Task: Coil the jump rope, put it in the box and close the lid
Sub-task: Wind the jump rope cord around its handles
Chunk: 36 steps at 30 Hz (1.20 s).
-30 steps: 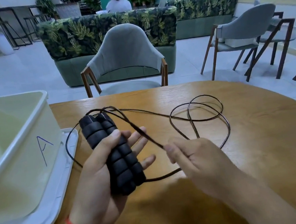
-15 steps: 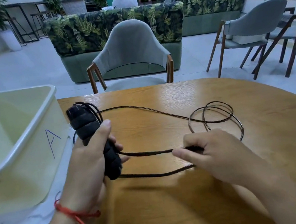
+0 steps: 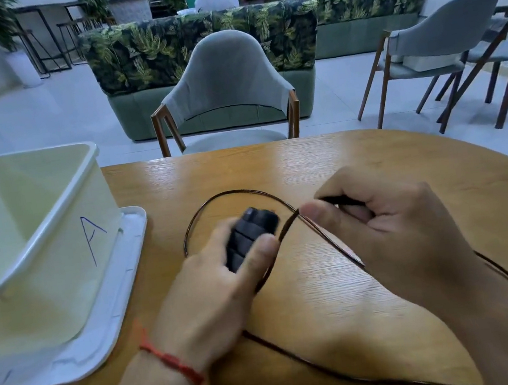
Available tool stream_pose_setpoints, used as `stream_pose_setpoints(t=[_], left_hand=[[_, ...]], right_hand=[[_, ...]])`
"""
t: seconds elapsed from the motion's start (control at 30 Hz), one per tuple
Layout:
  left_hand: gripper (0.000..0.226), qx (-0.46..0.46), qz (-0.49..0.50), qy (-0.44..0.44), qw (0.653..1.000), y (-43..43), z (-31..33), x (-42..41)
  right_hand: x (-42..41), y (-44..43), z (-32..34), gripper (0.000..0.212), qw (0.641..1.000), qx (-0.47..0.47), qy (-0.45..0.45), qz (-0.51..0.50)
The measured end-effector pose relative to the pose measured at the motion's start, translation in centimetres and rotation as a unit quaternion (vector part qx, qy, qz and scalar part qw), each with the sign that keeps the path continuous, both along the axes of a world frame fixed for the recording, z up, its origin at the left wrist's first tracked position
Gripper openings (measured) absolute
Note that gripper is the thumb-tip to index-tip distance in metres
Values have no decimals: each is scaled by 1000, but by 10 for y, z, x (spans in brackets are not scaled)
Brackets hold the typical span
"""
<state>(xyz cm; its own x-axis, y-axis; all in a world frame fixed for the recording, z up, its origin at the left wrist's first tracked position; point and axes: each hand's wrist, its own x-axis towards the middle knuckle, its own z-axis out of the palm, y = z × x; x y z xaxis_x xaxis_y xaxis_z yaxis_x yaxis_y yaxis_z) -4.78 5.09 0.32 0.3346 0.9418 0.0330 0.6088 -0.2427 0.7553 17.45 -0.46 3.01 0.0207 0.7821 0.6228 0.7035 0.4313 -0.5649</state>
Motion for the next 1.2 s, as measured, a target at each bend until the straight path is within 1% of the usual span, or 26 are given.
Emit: stream_pose_setpoints(t=[0.03,0.1,0.2,0.27,0.37,0.47,0.53,0.57,0.63,0.7,0.77,0.8,0.83,0.87,0.9,0.93,0.97,1.03,1.1,1.2], left_hand=[[96,7,-23,24,999,-6,0,5],[88,29,-57,84,994,-18,1,15],[73,100,-77,160,979,-21,-8,21],[67,123,-98,166,974,-18,-13,18],[55,138,-141,106,975,-20,-13,15],[51,132,-162,21,978,-22,-7,14],[40,150,-158,-24,976,-20,-7,14],[40,162,-155,-37,974,-19,-7,13],[53,176,-156,-50,971,-17,-8,9],[59,179,-175,-74,965,-17,-9,6],[59,175,-205,-125,955,-20,-9,5],[57,174,-213,-151,950,-21,-9,6],[55,177,-209,-173,946,-21,-9,7],[51,187,-192,-189,945,-19,-9,7],[46,196,-168,-201,945,-17,-10,6],[43,194,-141,-212,947,-14,-11,5],[42,179,-115,-222,951,-11,-12,3],[43,137,-74,-237,959,-5,-12,1],[42,107,-51,-245,962,-3,-11,0],[40,71,-44,-254,964,-5,-8,3]], right_hand=[[0,1,1,24,1000,1,13,2],[-4,3,2,23,999,-12,40,26],[-21,2,-3,23,989,-57,81,107],[-32,2,-5,23,982,-78,97,142],[-29,4,-2,23,966,-122,165,157],[-8,7,5,25,964,-173,170,110],[2,9,4,22,951,-210,202,99],[5,10,2,21,942,-231,223,99],[9,14,-4,22,916,-280,265,109],[7,17,-8,22,880,-336,313,119],[2,18,-11,19,835,-382,368,146],[-2,19,-14,17,821,-392,384,158],[-9,22,-16,16,814,-395,396,159],[-17,23,-18,26,812,-391,406,152],[-25,24,-20,33,815,-381,413,141],[-31,24,-22,33,824,-362,414,137],[-39,24,-23,27,845,-340,393,128],[-45,23,-34,12,898,-299,304,110],[-48,17,-42,16,935,-276,213,70],[-50,14,-48,16,954,-272,127,-4]])
